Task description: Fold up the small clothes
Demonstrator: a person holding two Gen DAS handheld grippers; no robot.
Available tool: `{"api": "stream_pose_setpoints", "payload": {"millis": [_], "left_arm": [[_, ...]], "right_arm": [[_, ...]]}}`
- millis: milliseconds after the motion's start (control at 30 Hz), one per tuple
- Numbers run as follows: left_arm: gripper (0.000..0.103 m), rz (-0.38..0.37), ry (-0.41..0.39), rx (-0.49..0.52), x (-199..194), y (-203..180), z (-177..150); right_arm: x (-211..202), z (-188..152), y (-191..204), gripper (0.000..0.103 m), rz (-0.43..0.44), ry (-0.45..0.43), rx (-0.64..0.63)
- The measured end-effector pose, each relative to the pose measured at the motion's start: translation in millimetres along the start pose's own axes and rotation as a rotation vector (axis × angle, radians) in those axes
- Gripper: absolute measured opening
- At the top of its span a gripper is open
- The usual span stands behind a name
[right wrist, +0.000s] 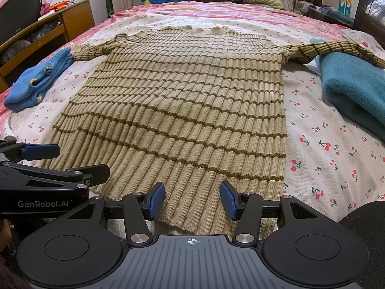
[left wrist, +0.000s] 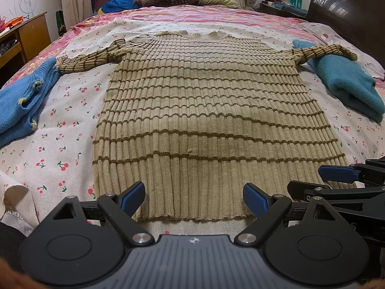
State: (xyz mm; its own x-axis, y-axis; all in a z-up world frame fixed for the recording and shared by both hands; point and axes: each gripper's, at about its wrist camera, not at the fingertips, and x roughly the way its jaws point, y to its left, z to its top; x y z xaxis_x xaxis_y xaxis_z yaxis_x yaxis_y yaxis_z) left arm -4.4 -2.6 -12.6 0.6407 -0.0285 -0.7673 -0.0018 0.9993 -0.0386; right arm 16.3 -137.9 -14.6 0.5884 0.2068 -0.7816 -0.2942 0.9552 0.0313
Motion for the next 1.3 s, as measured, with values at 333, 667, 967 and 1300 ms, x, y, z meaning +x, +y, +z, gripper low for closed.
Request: {"api": "stream_pose_setpoints", "payload": {"millis": [333,667,967,1300], "left_arm": [[0.094,-0.007,0.033,-0.016,5,3,2],[0.094,0.019,0.078,-0.001,16,1,0],[0.100,0.019,0.097,-0.021,22,5,-1],[0.103,0.015,0.118,-0.049,27,10,-1]], "right_arm": [[1,-1,0,0.051,0.000,0.001,0.000],[2,-2,0,0.052,-0.001,-0.002,-0.003],[2,-3,-1,0.053,0.002,-0.002,0.001],[2,0,-2,0.053,0.007,-0.008,0.008]]}}
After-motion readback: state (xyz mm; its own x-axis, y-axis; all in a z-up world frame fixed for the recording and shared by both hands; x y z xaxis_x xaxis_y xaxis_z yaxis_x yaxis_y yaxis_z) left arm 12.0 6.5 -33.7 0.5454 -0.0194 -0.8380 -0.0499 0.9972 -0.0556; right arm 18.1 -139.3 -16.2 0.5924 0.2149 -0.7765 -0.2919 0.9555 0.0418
